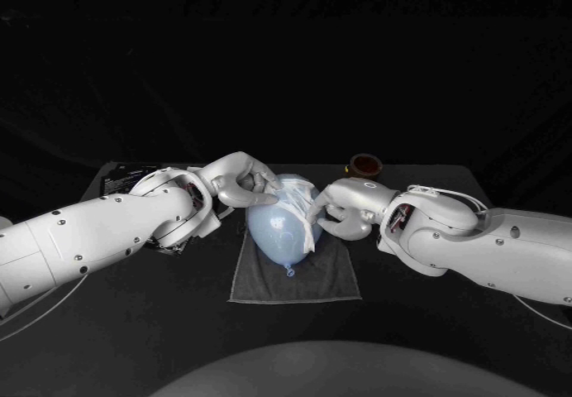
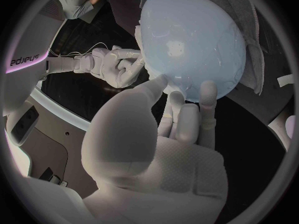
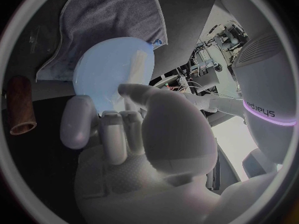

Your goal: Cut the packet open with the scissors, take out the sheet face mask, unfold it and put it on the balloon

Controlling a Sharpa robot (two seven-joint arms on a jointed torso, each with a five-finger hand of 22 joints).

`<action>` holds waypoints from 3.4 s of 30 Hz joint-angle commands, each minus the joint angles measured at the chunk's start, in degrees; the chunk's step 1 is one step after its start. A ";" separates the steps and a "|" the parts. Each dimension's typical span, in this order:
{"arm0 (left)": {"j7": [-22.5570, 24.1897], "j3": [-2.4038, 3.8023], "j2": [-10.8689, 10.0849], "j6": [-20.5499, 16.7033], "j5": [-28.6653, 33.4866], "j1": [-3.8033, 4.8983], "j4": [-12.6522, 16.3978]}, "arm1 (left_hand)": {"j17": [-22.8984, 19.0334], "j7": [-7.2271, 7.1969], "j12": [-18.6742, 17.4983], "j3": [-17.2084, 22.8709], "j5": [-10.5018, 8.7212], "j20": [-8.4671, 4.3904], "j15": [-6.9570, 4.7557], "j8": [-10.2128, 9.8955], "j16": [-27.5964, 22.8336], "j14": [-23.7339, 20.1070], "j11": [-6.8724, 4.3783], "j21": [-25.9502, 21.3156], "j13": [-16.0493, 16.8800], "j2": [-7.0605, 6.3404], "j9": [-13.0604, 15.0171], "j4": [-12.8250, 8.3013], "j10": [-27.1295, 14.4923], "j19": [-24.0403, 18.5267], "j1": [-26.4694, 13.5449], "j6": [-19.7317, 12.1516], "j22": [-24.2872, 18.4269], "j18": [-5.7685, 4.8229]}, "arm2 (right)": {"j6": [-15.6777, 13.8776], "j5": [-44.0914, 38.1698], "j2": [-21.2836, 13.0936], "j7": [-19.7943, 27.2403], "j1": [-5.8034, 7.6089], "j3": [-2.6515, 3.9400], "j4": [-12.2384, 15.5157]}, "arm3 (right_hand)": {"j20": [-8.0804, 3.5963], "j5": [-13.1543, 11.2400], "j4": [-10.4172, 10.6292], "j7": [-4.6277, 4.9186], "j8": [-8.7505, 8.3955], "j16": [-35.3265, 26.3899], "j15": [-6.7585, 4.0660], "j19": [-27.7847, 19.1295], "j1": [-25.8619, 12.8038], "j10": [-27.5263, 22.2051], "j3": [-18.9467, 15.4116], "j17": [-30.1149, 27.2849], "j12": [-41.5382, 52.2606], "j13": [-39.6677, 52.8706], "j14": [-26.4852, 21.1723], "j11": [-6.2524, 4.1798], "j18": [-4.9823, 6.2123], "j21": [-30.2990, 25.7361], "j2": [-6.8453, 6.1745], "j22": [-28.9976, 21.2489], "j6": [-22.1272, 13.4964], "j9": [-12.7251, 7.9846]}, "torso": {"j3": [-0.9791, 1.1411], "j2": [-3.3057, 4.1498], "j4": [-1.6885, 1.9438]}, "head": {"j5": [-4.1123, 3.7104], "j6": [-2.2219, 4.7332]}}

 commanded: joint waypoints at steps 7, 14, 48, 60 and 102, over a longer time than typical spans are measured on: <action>-0.77 -0.11 0.05 1.05 -0.42 -0.11 -0.31 | -0.01 0.40 0.16 0.10 -0.07 -0.01 0.11 -0.27 0.21 0.43 -0.08 0.37 0.05 0.07 -0.05 0.12 0.30 0.49 0.18 0.08 0.05 0.47 | 6.06 -3.39 -0.29 -1.71 -0.17 -0.14 0.21 | 0.01 -0.44 -0.43 -0.26 0.28 0.24 0.38 -0.44 -0.69 5.88 -0.03 15.05 0.20 15.05 6.20 0.17 -0.18 -0.15 0.04 9.23 0.48 0.16 | 0.03 -0.03 -0.01 | -0.06 0.00; -0.81 -0.11 0.00 1.01 -0.42 -0.10 -0.42 | -0.01 0.40 0.16 0.10 -0.07 -0.01 0.11 -0.27 0.21 0.43 -0.08 0.37 0.05 0.07 -0.05 0.12 0.30 0.49 0.18 0.08 0.05 0.47 | 7.49 -3.82 -0.91 -2.08 -0.14 -0.15 0.59 | -0.07 -0.71 -0.61 -0.38 0.59 0.24 0.36 -0.72 -1.04 5.88 -0.14 15.05 0.20 15.05 6.20 0.08 -0.09 -0.48 0.14 9.11 1.17 0.37 | -0.01 0.02 -0.05 | -0.02 0.00; 9.84 0.24 -4.01 -4.35 18.31 -0.10 3.85 | -34.84 1.59 -16.95 2.28 -0.09 1.49 1.55 -0.38 -16.03 -19.62 1.57 -10.19 -14.45 -0.70 -1.24 2.28 -5.15 -6.47 0.09 -0.77 -9.56 1.29 | -4.22 1.39 -0.77 1.72 0.00 -0.14 1.96 | -0.03 -3.78 -0.38 -0.41 -0.44 0.24 0.03 -0.73 -2.72 5.88 -1.40 15.05 0.20 15.05 6.20 0.00 -0.17 -0.14 0.79 9.12 -0.26 0.37 | -0.02 0.01 0.05 | -0.55 0.00; 11.17 1.36 -9.35 -1.28 25.47 -0.10 8.83 | -34.81 1.66 -20.58 2.40 -0.05 1.16 1.34 0.65 -16.51 -18.08 1.48 -10.03 -18.03 -0.50 -1.24 -0.05 -3.15 -4.08 2.68 -1.68 -10.06 1.40 | -5.47 2.51 1.08 1.68 -0.14 -0.13 1.37 | 0.01 -4.24 -0.27 -0.29 -0.51 0.24 0.08 -0.90 -3.01 5.88 -1.69 15.05 0.20 15.05 6.20 0.09 -0.10 -0.54 0.79 9.00 -0.31 0.41 | -0.04 -0.02 0.11 | -0.51 0.00; -21.24 0.62 -3.45 -0.53 4.41 -0.11 13.60 | 14.15 -2.91 1.62 -7.09 -0.06 -3.25 -3.09 25.44 0.07 9.64 -3.11 9.23 6.04 3.55 10.51 15.14 17.12 19.24 -12.95 -1.57 16.20 -3.04 | -7.10 4.15 3.56 1.16 -0.66 -0.11 0.05 | 0.16 -4.71 -0.01 -0.02 -0.54 0.24 0.33 -0.96 -3.38 5.88 -2.05 15.05 0.20 15.05 6.20 0.29 -0.08 -0.74 1.08 8.92 -0.28 0.50 | -0.04 0.04 0.01 | -0.17 0.00</action>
